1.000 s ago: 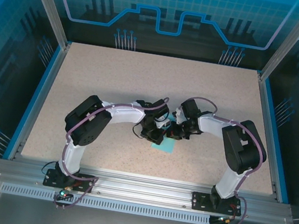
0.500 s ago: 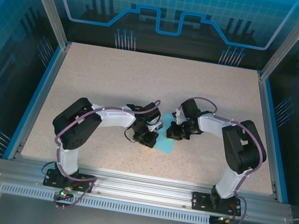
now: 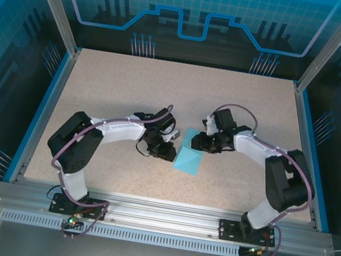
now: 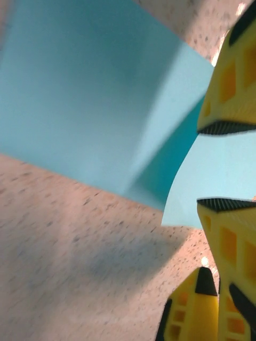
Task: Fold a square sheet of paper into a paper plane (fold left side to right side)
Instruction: Fold the triangle a second time at the center of the table, then turn over the paper at the center of the table.
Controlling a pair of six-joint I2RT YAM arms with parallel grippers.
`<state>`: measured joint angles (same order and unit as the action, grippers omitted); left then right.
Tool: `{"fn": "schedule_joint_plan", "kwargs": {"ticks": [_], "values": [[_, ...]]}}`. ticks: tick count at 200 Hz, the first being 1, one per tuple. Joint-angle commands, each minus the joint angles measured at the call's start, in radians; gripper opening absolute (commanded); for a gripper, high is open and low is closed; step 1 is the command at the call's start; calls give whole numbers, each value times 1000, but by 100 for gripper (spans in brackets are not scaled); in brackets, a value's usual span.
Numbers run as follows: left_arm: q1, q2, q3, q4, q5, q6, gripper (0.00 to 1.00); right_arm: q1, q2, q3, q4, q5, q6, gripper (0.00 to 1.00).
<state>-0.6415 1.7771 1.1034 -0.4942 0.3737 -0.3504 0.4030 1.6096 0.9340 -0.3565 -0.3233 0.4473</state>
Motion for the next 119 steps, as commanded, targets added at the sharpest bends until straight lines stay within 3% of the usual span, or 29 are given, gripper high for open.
{"fn": "schedule_joint_plan", "kwargs": {"ticks": [1,34,71,92,119], "values": [[11,50,73,49,49,-9,36,-35,-85,-62,16,49,-1,47],[11,124,126,95,70,-7,44,-84,-199,-182,84,19,44,66],[11,198,180,114,87,-10,44,-109,-265,-269,137,-35,89,83],[11,206,186,128,83,-12,32,-113,-288,-306,146,-51,103,94],[11,192,168,129,57,-8,15,-113,-291,-343,181,-84,127,97]]}}
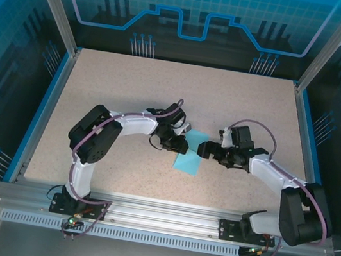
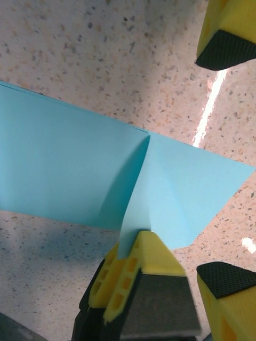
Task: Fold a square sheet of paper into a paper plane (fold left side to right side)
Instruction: Turn over the paper at the center of the table.
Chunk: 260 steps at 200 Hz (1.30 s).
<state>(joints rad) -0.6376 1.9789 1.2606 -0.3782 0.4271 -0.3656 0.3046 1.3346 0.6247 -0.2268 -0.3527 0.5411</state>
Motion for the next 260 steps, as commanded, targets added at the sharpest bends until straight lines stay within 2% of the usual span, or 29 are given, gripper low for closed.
{"fn": "schedule_joint_plan", "kwargs": {"ticks": [1,23,68,121,160,199,234,244,260], "values": [[7,-10,9,15,2,7,14,-15,-16,-38,56,-59,36,97],[8,-44,-28,25,-31,6,8,-14,8,-60,118,-125,66,95],[10,-86,-63,38,-51,2,8,10,89,-52,228,-215,116,78],[10,-89,-63,40,-52,2,9,58,203,12,272,-204,144,72],[10,-88,-60,33,-54,4,10,77,300,59,304,-211,164,60],[24,-105,-62,39,-55,-16,21,79,325,76,310,-214,172,36],[63,-167,-82,53,-31,-39,39,66,265,76,303,-203,137,11],[85,-195,-95,73,-3,-57,46,57,240,73,307,-210,120,7],[127,-256,-132,129,45,-107,63,40,192,76,309,-224,89,5]]}}
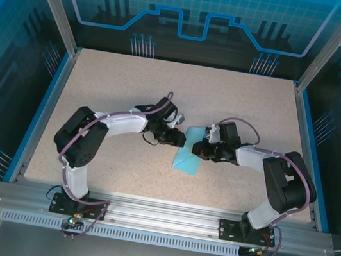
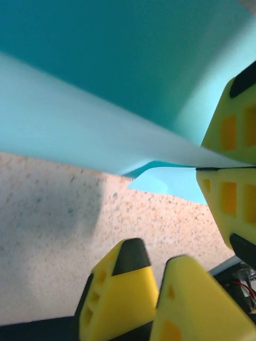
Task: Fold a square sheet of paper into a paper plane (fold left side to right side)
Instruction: Turn over the paper at the center of the table.
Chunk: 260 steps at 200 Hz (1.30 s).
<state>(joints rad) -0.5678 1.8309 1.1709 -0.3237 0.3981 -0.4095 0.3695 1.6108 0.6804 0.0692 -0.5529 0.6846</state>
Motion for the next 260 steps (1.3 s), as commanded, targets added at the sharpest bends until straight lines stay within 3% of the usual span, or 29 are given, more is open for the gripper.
{"fn": "schedule_joint_plan", "kwargs": {"ticks": [1,47,102,168,214,260], "values": [[61,-112,-44,78,77,-66,64,-26,-90,20,13,-25,-57,5],[175,-303,-121,234,200,-196,98,-124,-243,73,50,-158,-128,6],[223,-394,-121,470,393,-359,99,-162,-323,254,61,-333,-179,6],[200,-386,-68,592,523,-422,99,-84,-302,384,90,-406,-150,6],[171,-381,-36,613,532,-438,88,-44,-261,404,153,-413,-93,7],[170,-410,-22,545,506,-389,52,-52,-261,366,163,-364,-63,8]]}}
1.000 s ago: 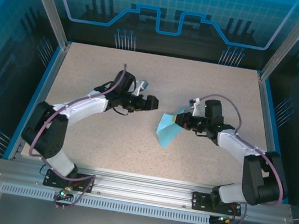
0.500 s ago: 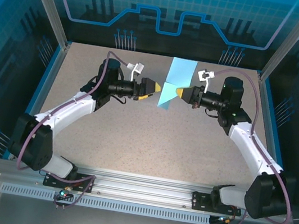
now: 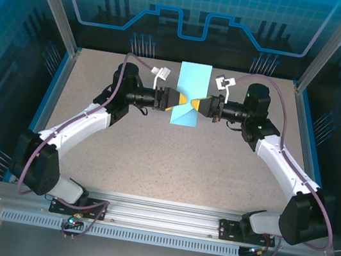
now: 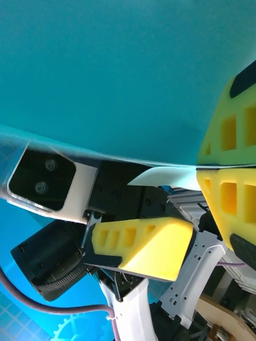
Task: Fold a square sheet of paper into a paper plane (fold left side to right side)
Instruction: Turn over the paper at the center of the table.
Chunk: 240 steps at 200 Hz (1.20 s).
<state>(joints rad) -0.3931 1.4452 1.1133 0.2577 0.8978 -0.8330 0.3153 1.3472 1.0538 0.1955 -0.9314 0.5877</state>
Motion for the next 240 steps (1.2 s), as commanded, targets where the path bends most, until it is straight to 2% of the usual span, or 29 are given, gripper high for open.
{"fn": "schedule_joint_plan", "kwargs": {"ticks": [1,13,34,66,76,98,118,128,139,146,174,196,211,240], "values": [[-5,-25,37,-40,5,37,52,2,3,-8,38,14,34,8],[-5,-26,40,-58,0,47,43,0,1,-16,42,16,40,8],[-4,-23,39,-75,-10,57,36,-1,0,-24,40,19,42,9],[-6,-18,39,-88,-21,63,17,-4,2,-29,27,25,40,11],[-7,-21,38,-109,-31,78,14,-6,1,-31,19,31,38,12],[-9,-32,43,-214,-82,146,8,-17,-11,-34,-40,63,8,22],[-25,-41,60,-368,-176,245,5,-35,-39,-35,-181,132,-61,35],[-46,-43,78,-481,-265,309,3,-56,-61,-33,-283,208,-104,42],[-79,-38,110,-598,-376,383,2,-76,-82,-33,-370,272,-142,46],[-102,-29,132,-681,-465,420,2,-92,-99,-30,-455,354,-168,51],[-203,23,197,-899,-747,505,0,-145,-127,2,-735,643,-246,57],[-290,82,251,-1041,-988,512,0,-184,-151,-9,-836,781,-246,66],[-360,145,304,-1142,-1193,513,0,-220,-175,-36,-874,862,-213,75],[-456,285,426,-1322,-1452,442,0,-286,-229,-106,-877,917,-151,92]]}}
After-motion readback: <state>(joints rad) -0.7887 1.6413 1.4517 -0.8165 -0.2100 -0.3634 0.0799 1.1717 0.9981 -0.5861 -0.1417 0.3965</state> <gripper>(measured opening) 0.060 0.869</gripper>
